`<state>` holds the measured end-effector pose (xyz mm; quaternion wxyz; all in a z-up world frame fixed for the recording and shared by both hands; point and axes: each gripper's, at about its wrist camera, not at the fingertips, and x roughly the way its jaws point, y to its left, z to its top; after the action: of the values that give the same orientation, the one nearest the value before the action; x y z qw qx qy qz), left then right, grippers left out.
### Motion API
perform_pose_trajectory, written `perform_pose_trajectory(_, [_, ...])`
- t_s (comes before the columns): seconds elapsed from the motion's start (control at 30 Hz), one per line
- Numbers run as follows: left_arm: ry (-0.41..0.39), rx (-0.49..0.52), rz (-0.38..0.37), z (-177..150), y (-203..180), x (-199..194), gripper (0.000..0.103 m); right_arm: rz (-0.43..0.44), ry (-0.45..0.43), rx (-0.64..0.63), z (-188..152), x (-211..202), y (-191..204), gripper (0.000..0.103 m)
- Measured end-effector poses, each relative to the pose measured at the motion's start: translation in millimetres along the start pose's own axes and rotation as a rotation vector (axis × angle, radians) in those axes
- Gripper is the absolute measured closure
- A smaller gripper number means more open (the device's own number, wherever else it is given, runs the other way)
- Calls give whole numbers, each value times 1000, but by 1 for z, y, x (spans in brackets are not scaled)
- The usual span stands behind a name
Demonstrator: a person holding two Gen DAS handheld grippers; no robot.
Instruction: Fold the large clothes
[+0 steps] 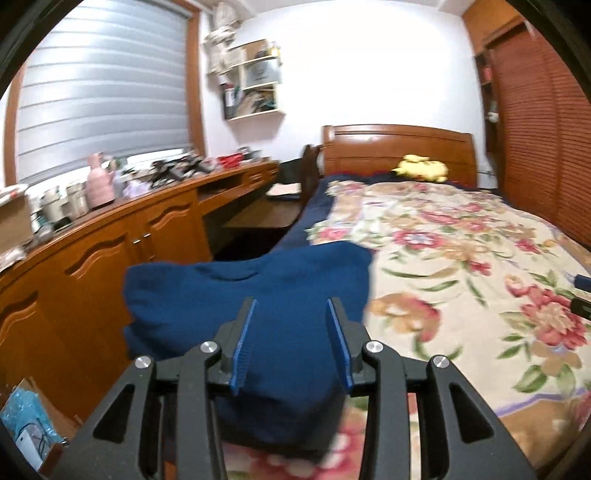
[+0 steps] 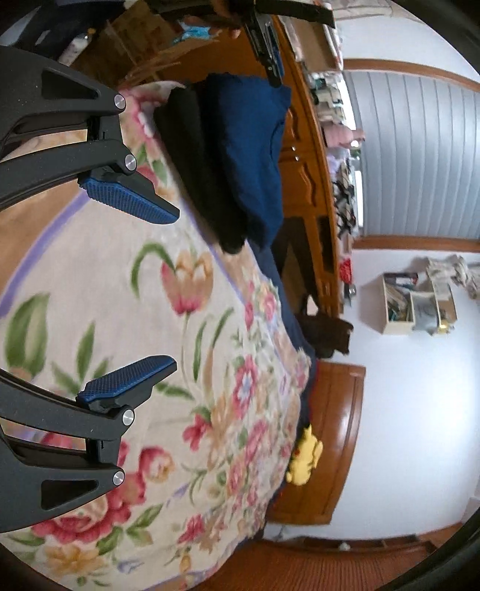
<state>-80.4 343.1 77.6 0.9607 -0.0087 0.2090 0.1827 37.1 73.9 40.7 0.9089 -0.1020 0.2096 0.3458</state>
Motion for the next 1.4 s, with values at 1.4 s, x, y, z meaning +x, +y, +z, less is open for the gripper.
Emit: perform_pose_trajectory(1.4, [20,61,-395,-42,-344,28,46,-396,-102,216,-117,-90,-183,19])
